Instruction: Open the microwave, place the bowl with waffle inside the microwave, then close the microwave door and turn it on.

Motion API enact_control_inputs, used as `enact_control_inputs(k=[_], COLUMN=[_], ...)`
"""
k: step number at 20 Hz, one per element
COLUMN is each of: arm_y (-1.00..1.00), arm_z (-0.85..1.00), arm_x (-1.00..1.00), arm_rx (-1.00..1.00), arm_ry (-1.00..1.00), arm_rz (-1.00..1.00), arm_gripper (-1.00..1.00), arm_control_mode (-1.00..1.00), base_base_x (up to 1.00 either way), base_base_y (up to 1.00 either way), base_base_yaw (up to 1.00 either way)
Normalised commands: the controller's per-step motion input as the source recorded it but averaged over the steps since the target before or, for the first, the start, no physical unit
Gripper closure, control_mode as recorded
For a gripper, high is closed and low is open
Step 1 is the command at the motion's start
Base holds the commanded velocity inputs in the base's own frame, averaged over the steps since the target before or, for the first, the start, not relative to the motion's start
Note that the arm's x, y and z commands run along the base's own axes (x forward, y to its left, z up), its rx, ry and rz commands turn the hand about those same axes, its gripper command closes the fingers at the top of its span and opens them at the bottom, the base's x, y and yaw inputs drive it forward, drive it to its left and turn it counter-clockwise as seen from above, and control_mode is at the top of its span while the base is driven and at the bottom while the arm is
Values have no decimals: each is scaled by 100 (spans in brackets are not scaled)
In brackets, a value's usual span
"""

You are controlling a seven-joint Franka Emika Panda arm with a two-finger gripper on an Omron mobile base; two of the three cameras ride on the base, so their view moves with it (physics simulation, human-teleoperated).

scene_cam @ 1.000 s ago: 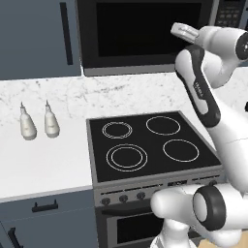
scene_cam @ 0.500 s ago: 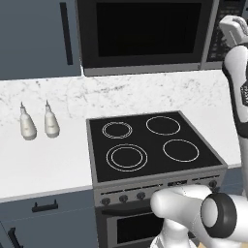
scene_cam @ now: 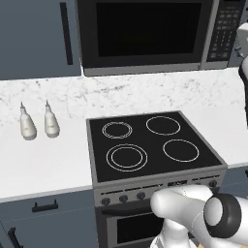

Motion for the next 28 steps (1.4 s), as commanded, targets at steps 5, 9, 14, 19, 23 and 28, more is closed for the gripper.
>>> enact_control_inputs(k=[5,9,14,19,23,28], arm_y=[-34,-13,-2,0,0,0], arm_z=[-23,-26,-18,-16,-10,-3], arm_x=[-2,0,0,8,34,44], arm_rx=[20,6,7,15,11,10], arm_ry=[0,0,0,0,0,0], arm_rz=[-3,-4,-1,-3,-6,-6], arm_gripper=[100,100,100,100,100,100], arm_control_mode=[-100,-100,-100,-100,-100,-100], base_base_x=[0,0,0,0,0,0], base_base_y=[0,0,0,0,0,0], base_base_yaw=[0,0,0,0,0,0])
